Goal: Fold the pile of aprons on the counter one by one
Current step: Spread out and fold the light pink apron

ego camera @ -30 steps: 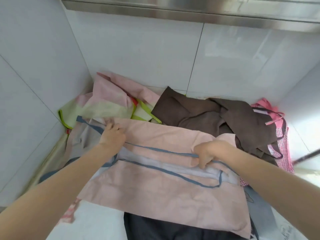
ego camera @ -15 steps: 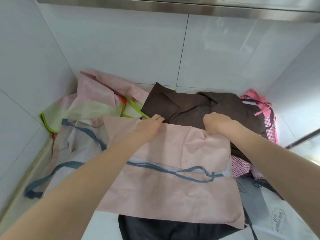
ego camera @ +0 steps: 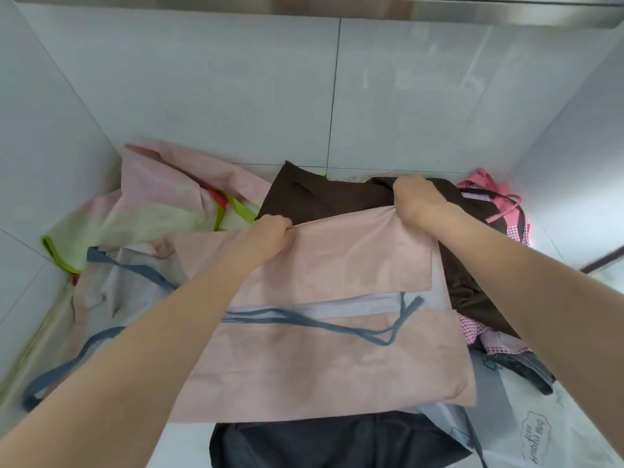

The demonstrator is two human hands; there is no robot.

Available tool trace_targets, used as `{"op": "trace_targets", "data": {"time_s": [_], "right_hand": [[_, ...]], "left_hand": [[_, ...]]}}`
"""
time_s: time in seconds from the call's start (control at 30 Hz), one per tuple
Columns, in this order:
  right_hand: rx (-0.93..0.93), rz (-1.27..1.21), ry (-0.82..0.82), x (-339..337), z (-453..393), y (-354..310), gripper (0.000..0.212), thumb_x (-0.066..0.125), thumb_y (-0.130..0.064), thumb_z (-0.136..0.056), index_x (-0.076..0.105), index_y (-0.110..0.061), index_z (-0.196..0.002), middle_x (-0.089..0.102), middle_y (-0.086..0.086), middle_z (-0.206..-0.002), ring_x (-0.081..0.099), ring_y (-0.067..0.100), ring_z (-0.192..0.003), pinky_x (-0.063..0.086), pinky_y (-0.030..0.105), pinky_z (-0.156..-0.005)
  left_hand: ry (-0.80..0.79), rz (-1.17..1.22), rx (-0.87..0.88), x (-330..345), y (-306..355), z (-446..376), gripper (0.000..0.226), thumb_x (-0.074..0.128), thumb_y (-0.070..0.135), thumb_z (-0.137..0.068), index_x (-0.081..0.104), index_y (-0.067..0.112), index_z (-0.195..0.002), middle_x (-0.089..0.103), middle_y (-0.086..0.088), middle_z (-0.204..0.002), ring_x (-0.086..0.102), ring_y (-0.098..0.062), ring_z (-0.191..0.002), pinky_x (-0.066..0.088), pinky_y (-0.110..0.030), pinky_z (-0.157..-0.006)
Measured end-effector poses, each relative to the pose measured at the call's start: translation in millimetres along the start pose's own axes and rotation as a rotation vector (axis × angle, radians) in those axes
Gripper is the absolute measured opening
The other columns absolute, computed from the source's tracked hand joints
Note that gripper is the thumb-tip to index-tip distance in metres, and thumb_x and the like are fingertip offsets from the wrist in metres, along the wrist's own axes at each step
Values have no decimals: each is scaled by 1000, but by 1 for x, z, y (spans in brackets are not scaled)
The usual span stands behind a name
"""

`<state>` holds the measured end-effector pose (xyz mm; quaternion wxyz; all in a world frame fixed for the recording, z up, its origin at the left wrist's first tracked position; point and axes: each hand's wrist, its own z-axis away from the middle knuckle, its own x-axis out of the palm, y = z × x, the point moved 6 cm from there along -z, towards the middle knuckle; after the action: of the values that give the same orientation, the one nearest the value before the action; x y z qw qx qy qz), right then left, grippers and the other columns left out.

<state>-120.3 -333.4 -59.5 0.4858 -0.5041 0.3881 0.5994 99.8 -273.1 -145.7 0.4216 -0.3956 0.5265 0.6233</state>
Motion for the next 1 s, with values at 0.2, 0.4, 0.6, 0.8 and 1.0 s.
{"op": "trace_targets", "data": {"time_s": [0.2, 0.4, 0.6, 0.8, 1.0], "right_hand": [[-90, -92, -279, 33, -6, -18, 30, 55, 5, -83, 59, -4, -112, 62, 14, -106, 61, 31, -95, 46, 30, -72], [-63, 137, -11, 28, -8, -10, 38, 42, 12, -86, 49, 1, -122, 47, 22, -125, 54, 41, -109, 45, 42, -81], [-664, 132, -106, 98, 37, -101, 41, 50, -26, -93, 41, -12, -131, 33, 12, -130, 41, 32, -116, 43, 42, -88], [-679, 321, -338, 139, 55, -92, 64, 55, -61, -81, 47, -15, -125, 32, 7, -127, 27, 30, -119, 33, 48, -95], [-784, 469, -319, 153, 92, -91, 42, 54, -43, -88, 60, -7, -107, 42, 8, -114, 33, 26, -112, 27, 40, -91]], "left_hand": [[-1, -60, -5, -3, 6, -12, 24, 45, 18, -94, 67, 9, -100, 66, -17, -101, 59, -35, -98, 42, -32, -71], [-53, -252, -148, -2, -25, 2, 28, 42, 11, -97, 51, 3, -122, 54, -19, -121, 55, -34, -109, 43, -36, -85], [161, -425, 274, 22, 15, 70, 50, 49, 32, -92, 40, 21, -140, 34, -6, -147, 39, -14, -128, 38, -29, -95], [-369, -338, 208, 79, -31, 96, 69, 46, 48, -92, 14, 28, -149, -1, 8, -157, 1, -20, -143, 13, -40, -114], [-182, -377, 103, 62, -63, 89, 32, 49, 26, -94, 51, 12, -123, 43, -4, -133, 39, -24, -123, 30, -31, -99]]}}
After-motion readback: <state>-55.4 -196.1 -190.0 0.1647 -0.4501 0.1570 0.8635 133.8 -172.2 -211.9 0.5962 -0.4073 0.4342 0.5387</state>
